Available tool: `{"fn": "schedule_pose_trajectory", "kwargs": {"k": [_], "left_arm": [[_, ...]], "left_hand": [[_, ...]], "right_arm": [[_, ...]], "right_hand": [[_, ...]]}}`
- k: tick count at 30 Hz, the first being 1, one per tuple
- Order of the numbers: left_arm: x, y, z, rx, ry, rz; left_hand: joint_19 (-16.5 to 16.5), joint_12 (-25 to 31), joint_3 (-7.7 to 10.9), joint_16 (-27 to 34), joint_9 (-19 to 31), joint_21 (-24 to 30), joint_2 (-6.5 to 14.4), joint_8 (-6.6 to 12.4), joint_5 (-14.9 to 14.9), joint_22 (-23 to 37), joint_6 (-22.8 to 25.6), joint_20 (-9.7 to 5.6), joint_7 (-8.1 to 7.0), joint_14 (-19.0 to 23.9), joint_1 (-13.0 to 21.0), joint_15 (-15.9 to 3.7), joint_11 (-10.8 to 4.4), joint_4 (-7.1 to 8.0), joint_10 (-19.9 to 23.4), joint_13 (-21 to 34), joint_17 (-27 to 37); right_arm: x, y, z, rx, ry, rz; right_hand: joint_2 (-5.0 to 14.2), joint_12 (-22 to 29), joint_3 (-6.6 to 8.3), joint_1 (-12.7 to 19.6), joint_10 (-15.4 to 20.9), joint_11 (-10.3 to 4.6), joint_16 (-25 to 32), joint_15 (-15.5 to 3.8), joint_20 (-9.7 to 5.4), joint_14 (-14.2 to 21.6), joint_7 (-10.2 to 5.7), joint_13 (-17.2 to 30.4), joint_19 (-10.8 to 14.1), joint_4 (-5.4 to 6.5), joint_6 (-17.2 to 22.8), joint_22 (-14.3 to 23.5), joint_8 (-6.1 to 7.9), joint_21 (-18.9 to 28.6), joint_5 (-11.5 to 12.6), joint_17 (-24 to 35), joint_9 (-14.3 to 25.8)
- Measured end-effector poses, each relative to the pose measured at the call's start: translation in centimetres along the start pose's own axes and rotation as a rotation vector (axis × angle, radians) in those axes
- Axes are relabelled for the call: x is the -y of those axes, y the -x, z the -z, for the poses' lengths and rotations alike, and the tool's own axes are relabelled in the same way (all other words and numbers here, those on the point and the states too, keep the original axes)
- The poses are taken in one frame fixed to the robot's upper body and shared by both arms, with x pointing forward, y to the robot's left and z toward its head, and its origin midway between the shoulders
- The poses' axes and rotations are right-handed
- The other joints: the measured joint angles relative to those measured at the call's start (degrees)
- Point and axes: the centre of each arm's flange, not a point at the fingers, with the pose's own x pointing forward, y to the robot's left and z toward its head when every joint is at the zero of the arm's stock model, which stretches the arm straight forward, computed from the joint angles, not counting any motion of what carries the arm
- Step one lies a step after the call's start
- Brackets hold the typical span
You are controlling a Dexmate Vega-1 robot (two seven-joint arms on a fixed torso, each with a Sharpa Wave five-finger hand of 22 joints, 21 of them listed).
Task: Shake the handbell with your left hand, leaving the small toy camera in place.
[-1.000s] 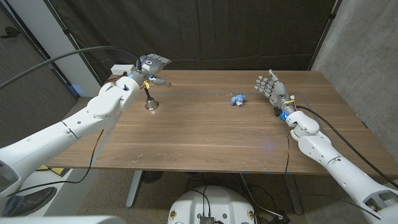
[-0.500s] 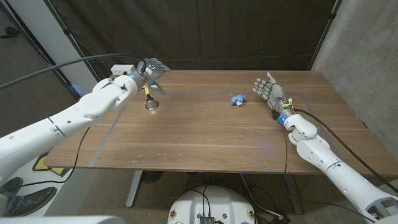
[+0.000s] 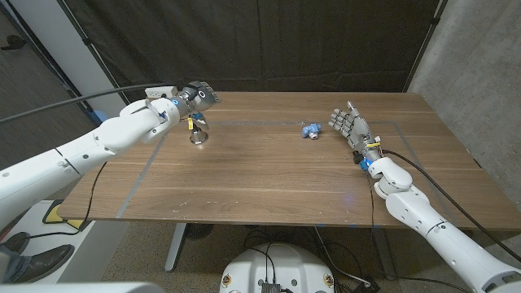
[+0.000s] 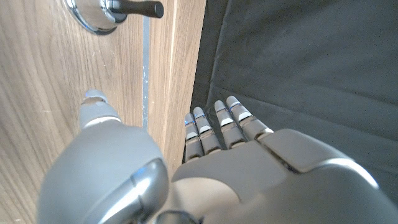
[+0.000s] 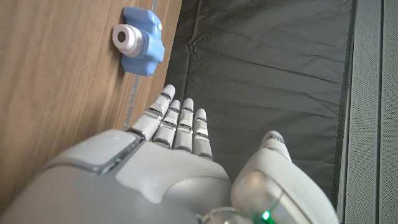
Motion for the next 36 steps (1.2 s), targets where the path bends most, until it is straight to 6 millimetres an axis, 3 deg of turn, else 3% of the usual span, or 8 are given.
{"fn": "schedule_pose_trajectory", "kwargs": {"k": [36], "left_arm": [[4.0,-1.7,-1.9,0.008,-0.238,0.07]], "left_hand": [[2.7,0.0,-0.06,0.0,0.0,0.6,1.8,0.22,1.8,0.2,4.1,0.0,-1.91,3.7,3.5,-0.19,-2.1,0.07,3.4,0.3,0.0]], "right_arm": [[-1.1,1.8,2.0,-0.05,-0.032,0.015]], "right_hand": [[0.22,0.0,0.24,0.2,0.0,0.05,0.0,-0.09,0.32,0.5,-0.21,0.0,0.3,-0.24,0.2,0.0,0.0,0.2,0.0,0.0,0.0]]}}
